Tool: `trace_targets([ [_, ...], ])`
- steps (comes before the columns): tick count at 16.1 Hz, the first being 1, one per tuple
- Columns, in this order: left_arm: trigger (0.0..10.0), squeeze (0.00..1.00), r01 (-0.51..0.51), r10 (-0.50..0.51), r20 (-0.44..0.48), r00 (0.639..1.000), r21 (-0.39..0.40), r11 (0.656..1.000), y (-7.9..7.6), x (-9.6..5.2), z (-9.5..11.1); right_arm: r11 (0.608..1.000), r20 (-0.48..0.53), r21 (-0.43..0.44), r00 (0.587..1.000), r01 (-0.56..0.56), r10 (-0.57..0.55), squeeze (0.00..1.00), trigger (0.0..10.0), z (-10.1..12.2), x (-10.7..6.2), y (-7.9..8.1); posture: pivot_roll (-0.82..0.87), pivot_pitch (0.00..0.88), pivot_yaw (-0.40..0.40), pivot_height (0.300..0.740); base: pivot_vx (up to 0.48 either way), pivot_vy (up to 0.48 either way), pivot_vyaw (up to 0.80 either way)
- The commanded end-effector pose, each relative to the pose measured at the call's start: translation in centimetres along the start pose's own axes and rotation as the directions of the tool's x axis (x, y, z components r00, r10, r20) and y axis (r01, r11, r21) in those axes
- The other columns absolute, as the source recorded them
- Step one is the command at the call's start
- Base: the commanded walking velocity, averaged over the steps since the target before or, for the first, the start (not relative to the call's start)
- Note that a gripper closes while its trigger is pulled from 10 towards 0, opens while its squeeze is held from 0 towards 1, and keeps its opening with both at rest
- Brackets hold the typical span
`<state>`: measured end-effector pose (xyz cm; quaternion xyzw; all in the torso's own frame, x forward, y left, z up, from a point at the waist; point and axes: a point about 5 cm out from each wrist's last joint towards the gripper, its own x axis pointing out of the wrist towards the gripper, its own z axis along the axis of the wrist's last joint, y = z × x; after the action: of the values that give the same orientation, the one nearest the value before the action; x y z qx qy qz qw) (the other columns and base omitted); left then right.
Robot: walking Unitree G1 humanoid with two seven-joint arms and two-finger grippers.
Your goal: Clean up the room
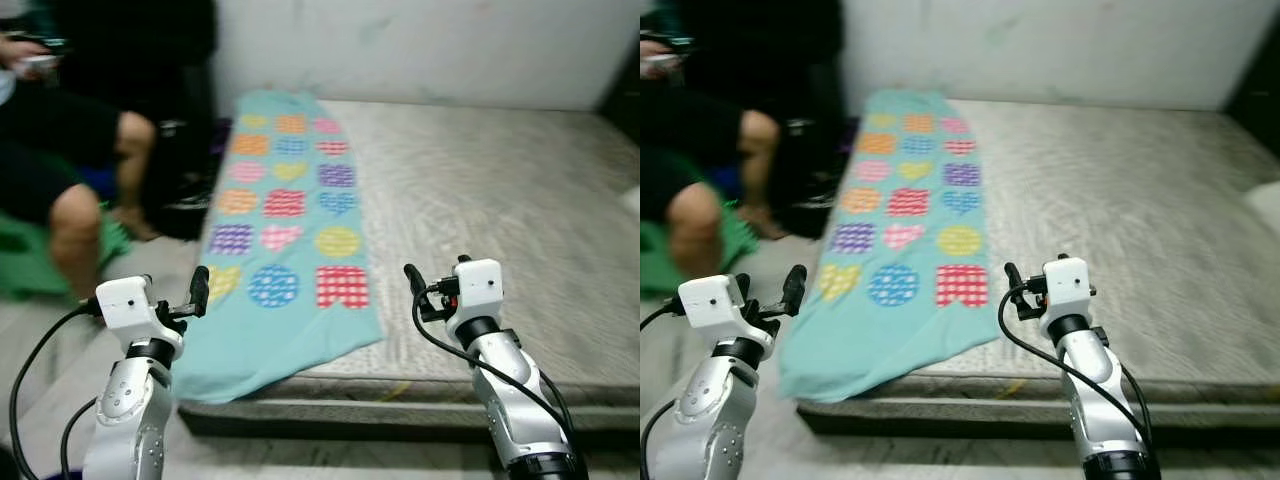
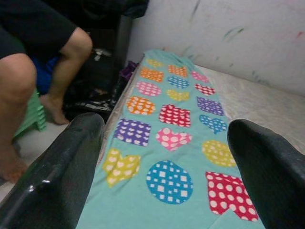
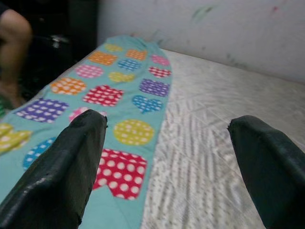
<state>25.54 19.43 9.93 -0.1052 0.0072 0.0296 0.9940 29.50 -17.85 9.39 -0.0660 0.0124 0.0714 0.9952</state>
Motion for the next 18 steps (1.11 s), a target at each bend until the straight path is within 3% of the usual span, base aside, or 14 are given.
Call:
trace_targets([
  [1,10.0,0.0,-0.001,0.002,-0.009,1.0,0.004,1.0,0.02,0.06,-0.05,1.0,0.005,0.004,1.0,0.012,-0.012,0.0,10.0,0.13,-0.02,-0.38,-0.02,0.026,-0.014,0.74,0.0,0.0,0.0],
  [9,10.0,0.0,0.008,-0.008,-0.016,1.0,0.004,1.0,0.05,0.11,-0.08,1.0,-0.001,0.007,1.0,0.02,-0.02,0.0,10.0,-0.05,-0.25,-0.47,-0.02,0.033,-0.009,0.74,0.0,0.42,0.0],
  [15,10.0,0.0,0.066,-0.066,0.017,0.998,0.003,0.998,-0.6,0.05,0.41,1.0,0.001,0.013,1.0,0.026,-0.026,0.0,10.0,-0.02,-0.27,-0.46,-0.02,0.036,-0.005,0.74,0.0,0.0,0.0],
  [18,10.0,0.0,0.081,-0.081,0.023,0.996,0.003,0.997,-0.78,0.0,0.51,0.999,-0.006,0.03,0.999,0.034,-0.034,0.0,10.0,-0.12,-0.32,-0.64,-0.02,0.038,-0.004,0.74,0.357,0.0,0.0],
])
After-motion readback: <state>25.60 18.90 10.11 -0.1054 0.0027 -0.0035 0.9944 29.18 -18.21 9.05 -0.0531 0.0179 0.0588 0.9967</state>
